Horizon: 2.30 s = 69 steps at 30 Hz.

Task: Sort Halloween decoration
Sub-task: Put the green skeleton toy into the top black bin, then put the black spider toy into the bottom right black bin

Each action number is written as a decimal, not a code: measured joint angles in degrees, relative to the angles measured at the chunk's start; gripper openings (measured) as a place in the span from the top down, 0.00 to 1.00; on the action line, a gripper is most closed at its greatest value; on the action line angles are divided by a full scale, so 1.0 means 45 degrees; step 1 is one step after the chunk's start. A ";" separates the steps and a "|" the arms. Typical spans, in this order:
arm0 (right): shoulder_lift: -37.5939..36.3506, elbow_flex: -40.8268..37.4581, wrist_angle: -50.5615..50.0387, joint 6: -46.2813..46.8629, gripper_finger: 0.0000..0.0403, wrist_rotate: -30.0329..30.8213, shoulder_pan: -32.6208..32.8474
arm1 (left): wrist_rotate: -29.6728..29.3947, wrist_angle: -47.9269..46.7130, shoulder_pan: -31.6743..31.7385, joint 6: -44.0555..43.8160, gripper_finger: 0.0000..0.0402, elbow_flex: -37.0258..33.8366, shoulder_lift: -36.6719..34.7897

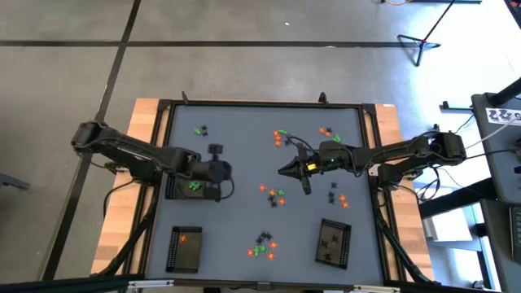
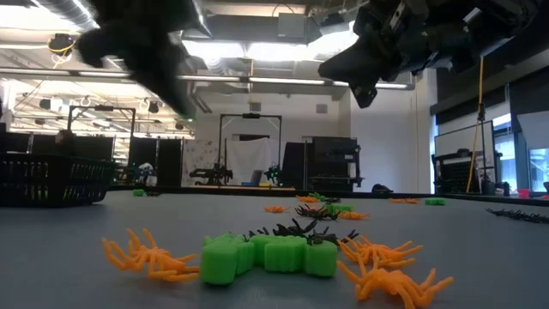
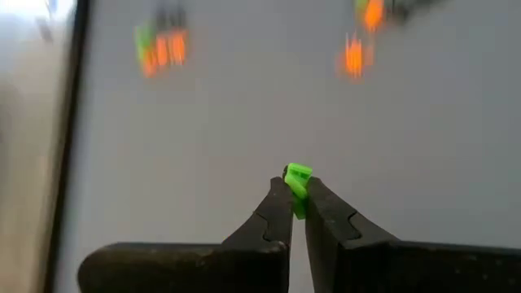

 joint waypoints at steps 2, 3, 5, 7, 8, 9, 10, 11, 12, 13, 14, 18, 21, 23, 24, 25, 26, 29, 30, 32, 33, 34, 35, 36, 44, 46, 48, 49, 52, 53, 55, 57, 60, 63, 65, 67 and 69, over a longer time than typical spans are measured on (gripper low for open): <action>0.0000 0.0000 -0.0004 -0.0181 0.94 0.0112 0.0000 | 0.0272 -0.1708 -0.0117 -0.1658 0.99 -0.0005 -0.0471; 0.0000 0.0000 -0.0032 -0.0242 0.94 0.0233 0.0000 | 0.0482 -0.2329 -0.0174 -0.2439 0.99 -0.0005 -0.0730; 0.0000 0.0000 -0.0042 -0.0443 0.94 0.0343 0.0000 | 0.1158 -0.3338 -0.0324 -0.3914 0.99 -0.0005 -0.1152; 0.0000 0.0000 -0.0034 -0.0545 0.94 0.0399 0.0000 | 0.1772 -0.3734 -0.0486 -0.4927 0.97 -0.0005 -0.1413; 0.0000 0.0000 -0.0034 -0.0611 0.94 0.0532 0.0000 | 0.1906 -0.3922 -0.0568 -0.5298 0.97 -0.0005 -0.1503; 0.0000 0.0000 -0.0046 -0.0738 0.94 0.0657 0.0000 | 0.1913 -0.4113 -0.0674 -0.5668 0.96 -0.0005 -0.1596; 0.0000 0.0000 -0.0062 -0.0799 0.94 0.0745 0.0000 | 0.1908 -0.4278 -0.0770 -0.5972 0.95 -0.0005 -0.1690; 0.0000 0.0000 -0.0067 -0.0819 0.94 0.0771 0.0000 | 0.1897 -0.4494 -0.0847 -0.6280 0.93 -0.0005 -0.1732; 0.0000 0.0000 -0.0084 -0.0821 0.94 0.0780 0.0000 | 0.1897 -0.4804 -0.0909 -0.6626 0.92 -0.0005 -0.1727; 0.0000 0.0000 -0.0102 -0.0821 0.94 0.0781 0.0000 | 0.1899 -0.5190 -0.0968 -0.7003 0.90 -0.0005 -0.1714; 0.0000 0.0000 -0.0119 -0.0825 0.94 0.0779 0.0000 | 0.1890 -0.5577 -0.1018 -0.7341 0.88 -0.0005 -0.1713; 0.0000 0.0000 -0.0327 -0.0836 0.94 0.0777 0.0000 | 0.1672 -0.6531 -0.1204 -0.8452 0.80 -0.0005 -0.1713; 0.0005 -0.0005 -0.0424 -0.1080 0.94 0.0781 0.0000 | 0.1341 -0.6431 -0.1331 -0.8518 0.74 -0.0005 -0.1713; 0.0005 -0.0005 -0.0451 -0.1231 0.94 0.0893 0.0000 | 0.0950 -0.6351 -0.1407 -0.8518 0.70 -0.0005 -0.1713; 0.0005 -0.0005 -0.0471 -0.1321 0.94 0.0998 0.0000 | 0.0703 -0.6292 -0.1436 -0.8518 0.68 -0.0005 -0.1713; 0.0005 -0.0005 -0.0514 -0.1439 0.94 0.1188 0.0000 | 0.0436 -0.6212 -0.1437 -0.8518 0.67 -0.0005 -0.1713; 0.0005 -0.0005 -0.0601 -0.1501 0.94 0.1547 0.0000 | 0.0142 -0.6114 -0.1437 -0.8516 0.66 -0.0005 -0.1713; 0.0005 -0.0005 -0.1132 -0.1496 0.94 0.3348 -0.0004 | -0.1067 -0.5383 -0.1509 -0.8046 0.64 -0.0005 -0.1713; 0.0008 -0.0005 -0.1354 -0.1499 0.94 0.4051 -0.0062 | -0.1478 -0.4910 -0.1587 -0.7656 0.64 -0.0005 -0.1712; 0.0010 -0.0005 -0.1779 -0.1448 0.94 0.4952 -0.0335 | -0.2234 -0.3680 -0.1760 -0.6502 0.64 -0.0005 -0.1708; 0.0010 -0.0005 -0.2009 -0.1374 0.94 0.5111 -0.0525 | -0.2548 -0.2972 -0.1823 -0.5881 0.64 -0.0005 -0.1710; 0.0010 -0.0005 -0.2218 -0.1278 0.94 0.5184 -0.0737 | -0.2749 -0.2117 -0.1859 -0.5201 0.64 -0.0076 -0.1739; 0.0010 -0.0005 -0.2445 -0.1174 0.94 0.5216 -0.0959 | -0.2789 -0.1265 -0.1860 -0.4480 0.64 -0.0209 -0.1811; 0.0010 -0.0005 -0.2663 -0.1156 0.94 0.5211 -0.1177 | -0.2758 -0.0415 -0.1834 -0.3822 0.64 -0.0427 -0.1899; 0.0074 -0.0015 -0.4083 -0.1495 0.79 0.4548 -0.2671 | -0.1365 0.6834 -0.1223 -0.1106 0.67 -0.3887 -0.3304; 0.0123 -0.0015 -0.4274 -0.1491 0.72 0.4536 -0.2951 | -0.1020 0.9081 -0.1050 -0.0654 0.68 -0.4911 -0.3616; 0.0253 -0.0015 -0.4252 -0.1442 0.65 0.4536 -0.3201 | -0.0710 1.1636 -0.0896 -0.0177 0.68 -0.5895 -0.3783; 0.0333 -0.0015 -0.4302 -0.1386 0.62 0.4534 -0.3331 | -0.0610 1.2801 -0.0835 -0.0029 0.68 -0.6363 -0.3801; 0.0675 -0.0014 -0.4304 -0.1063 0.56 0.4355 -0.3705 | -0.0346 1.5738 -0.0669 0.0358 0.69 -0.7481 -0.3791; 0.0824 0.0007 -0.4330 -0.1028 0.55 0.4175 -0.3845 | -0.0361 1.6383 -0.0616 0.0440 0.69 -0.7706 -0.3796; 0.1201 0.0167 -0.4440 -0.0816 0.54 0.3891 -0.4073 | -0.0354 1.7321 -0.0514 0.0522 0.70 -0.8044 -0.3791; 0.1666 0.0491 -0.4613 -0.0798 0.54 0.3840 -0.4258 | -0.0352 1.7949 -0.0444 0.0538 0.71 -0.8242 -0.3787; 0.2633 0.1355 -0.5343 -0.0857 0.54 0.3793 -0.4409 | -0.0350 1.8241 -0.0339 0.0610 0.71 -0.8322 -0.3790; 0.3676 0.2446 -0.6300 -0.1147 0.55 0.3962 -0.4518 | -0.0340 1.8231 -0.0234 0.0618 0.71 -0.8330 -0.3787; 0.4368 0.3133 -0.6862 -0.1162 0.55 0.4014 -0.4572 | -0.0345 1.8223 -0.0218 0.0618 0.71 -0.8330 -0.3787; 0.4981 0.3723 -0.7370 -0.1151 0.55 0.3968 -0.4675 | -0.0340 1.8214 -0.0218 0.0623 0.71 -0.8330 -0.3787; 0.5494 0.4191 -0.7653 -0.1146 0.55 0.3946 -0.4692 | -0.0332 1.8164 -0.0229 0.0623 0.71 -0.8330 -0.3787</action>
